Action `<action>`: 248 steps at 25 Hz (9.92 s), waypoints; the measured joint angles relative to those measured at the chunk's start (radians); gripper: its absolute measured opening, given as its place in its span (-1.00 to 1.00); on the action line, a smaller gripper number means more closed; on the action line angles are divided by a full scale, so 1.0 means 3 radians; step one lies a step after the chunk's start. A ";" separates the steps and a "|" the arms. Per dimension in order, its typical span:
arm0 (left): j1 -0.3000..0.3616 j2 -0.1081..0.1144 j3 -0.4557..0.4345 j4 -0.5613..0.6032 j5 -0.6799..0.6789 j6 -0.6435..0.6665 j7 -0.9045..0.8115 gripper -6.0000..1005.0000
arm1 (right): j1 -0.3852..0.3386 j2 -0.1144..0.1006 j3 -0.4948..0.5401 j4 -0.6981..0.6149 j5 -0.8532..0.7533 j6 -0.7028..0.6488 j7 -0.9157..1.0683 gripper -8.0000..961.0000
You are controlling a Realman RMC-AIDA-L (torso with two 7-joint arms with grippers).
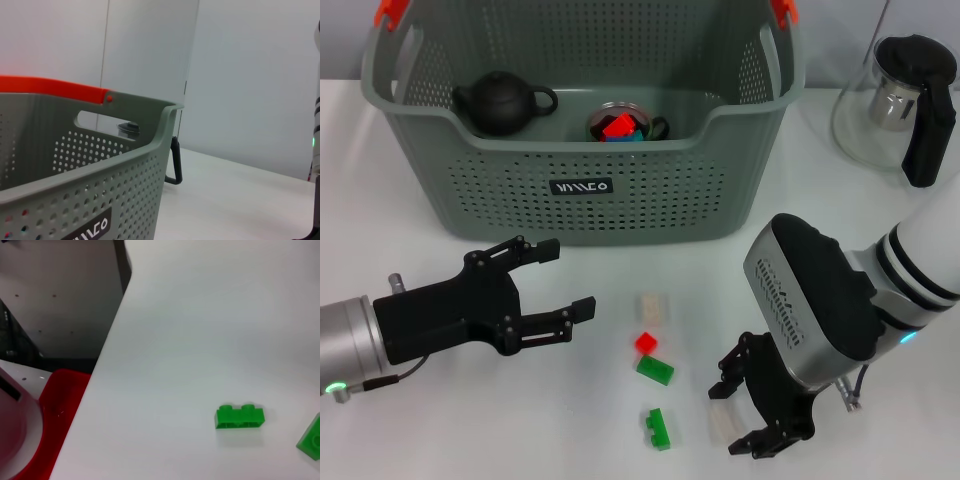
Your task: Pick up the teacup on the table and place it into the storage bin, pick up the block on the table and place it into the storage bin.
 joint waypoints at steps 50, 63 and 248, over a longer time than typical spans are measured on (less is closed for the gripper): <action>0.0003 0.0004 0.0000 -0.0095 0.0003 -0.0086 0.0000 0.75 | 0.0003 0.0000 -0.0087 0.0016 -0.0006 0.0144 0.0079 0.17; 0.0003 0.0005 0.0000 -0.0097 0.0006 -0.0087 0.0000 0.75 | 0.0003 0.0003 -0.0110 -0.0013 -0.0006 0.0175 0.0173 -0.06; -0.0063 0.0005 -0.0225 -0.0225 -0.0082 -0.0520 0.0000 0.74 | -0.0358 -0.0016 0.1012 -0.1132 0.0960 -0.0558 0.0407 -0.07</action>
